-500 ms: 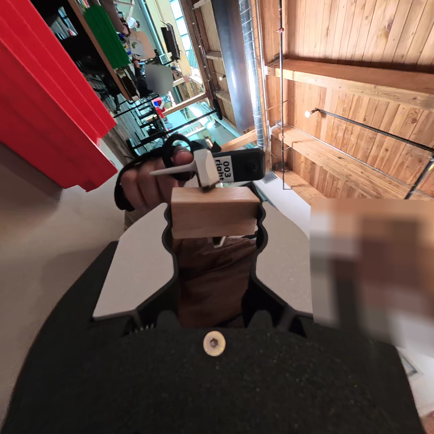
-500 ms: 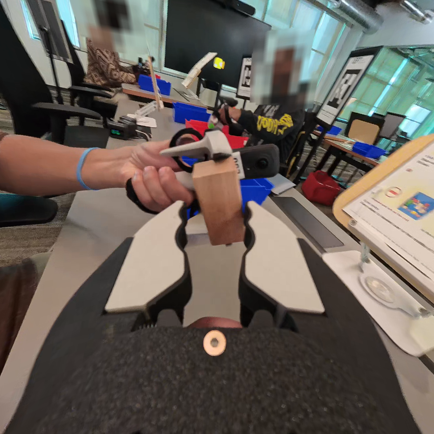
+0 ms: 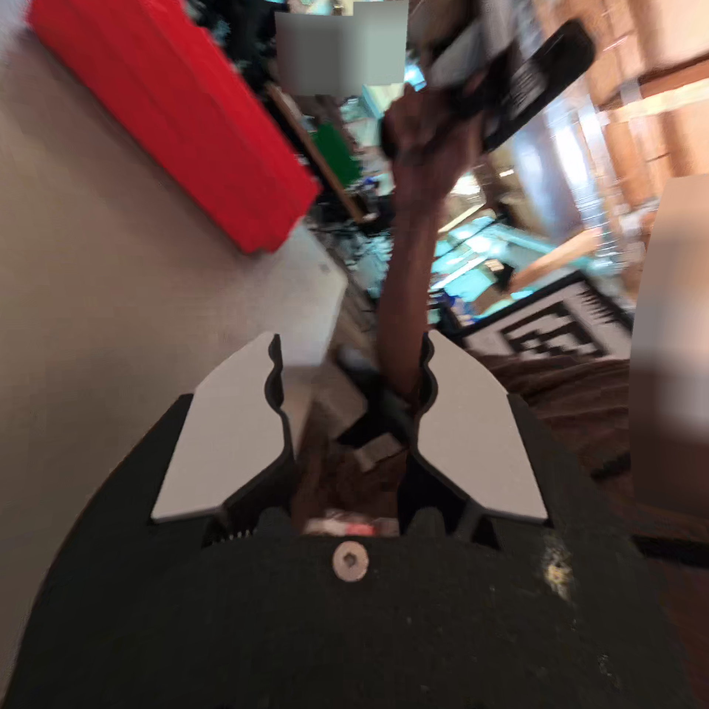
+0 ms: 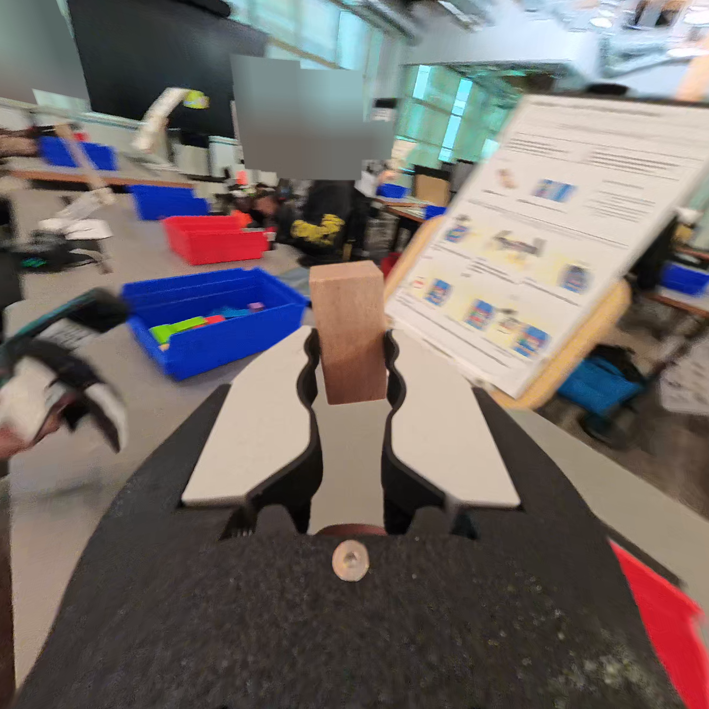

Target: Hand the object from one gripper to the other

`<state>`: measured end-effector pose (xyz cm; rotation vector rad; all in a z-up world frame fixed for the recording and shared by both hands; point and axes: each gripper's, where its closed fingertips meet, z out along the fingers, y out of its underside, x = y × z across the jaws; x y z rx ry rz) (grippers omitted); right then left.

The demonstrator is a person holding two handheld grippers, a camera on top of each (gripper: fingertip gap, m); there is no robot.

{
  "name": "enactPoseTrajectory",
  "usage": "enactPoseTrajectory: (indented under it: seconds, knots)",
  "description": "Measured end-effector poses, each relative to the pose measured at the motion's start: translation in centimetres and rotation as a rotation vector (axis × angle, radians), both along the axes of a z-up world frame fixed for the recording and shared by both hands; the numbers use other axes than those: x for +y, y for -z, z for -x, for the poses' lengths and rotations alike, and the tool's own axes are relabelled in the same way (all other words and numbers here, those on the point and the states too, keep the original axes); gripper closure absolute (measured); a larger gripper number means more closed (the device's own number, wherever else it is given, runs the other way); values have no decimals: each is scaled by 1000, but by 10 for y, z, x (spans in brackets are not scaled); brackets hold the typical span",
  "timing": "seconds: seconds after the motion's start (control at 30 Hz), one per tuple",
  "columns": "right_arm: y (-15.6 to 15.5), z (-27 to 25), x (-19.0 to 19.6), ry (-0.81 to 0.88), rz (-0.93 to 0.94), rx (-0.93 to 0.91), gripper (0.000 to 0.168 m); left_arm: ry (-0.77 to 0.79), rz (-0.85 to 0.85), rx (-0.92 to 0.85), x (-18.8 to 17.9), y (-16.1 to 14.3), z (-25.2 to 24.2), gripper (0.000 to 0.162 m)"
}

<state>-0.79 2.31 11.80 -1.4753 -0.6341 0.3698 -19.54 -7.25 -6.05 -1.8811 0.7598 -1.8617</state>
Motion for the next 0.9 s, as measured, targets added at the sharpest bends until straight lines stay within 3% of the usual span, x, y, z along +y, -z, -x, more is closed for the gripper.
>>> enactPoseTrajectory:
  seconds: [0.1,0.17,0.23,0.33,0.5,0.6,0.7,0.9]
  knots:
    - [-3,-75,10,239,119,54,136,-134,-252,275,4,58,16,100]
    - [10,-129,22,449,195,79,136,-137,-293,315,7,63,15,101]
    - [39,-176,35,626,316,125,136,-114,-277,279,6,56,10,100]
    - [105,-220,62,767,584,115,136,-105,-262,279,3,59,8,100]
    - [220,-229,100,811,1037,8,135,-71,-248,314,-1,68,5,100]
    - [264,-222,109,817,1223,-100,135,-66,-260,349,1,74,6,100]
    - [284,-224,116,842,1320,-166,135,-59,-243,356,-1,77,7,100]
    - [292,-240,125,914,1346,-216,135,-54,-236,367,0,79,12,99]
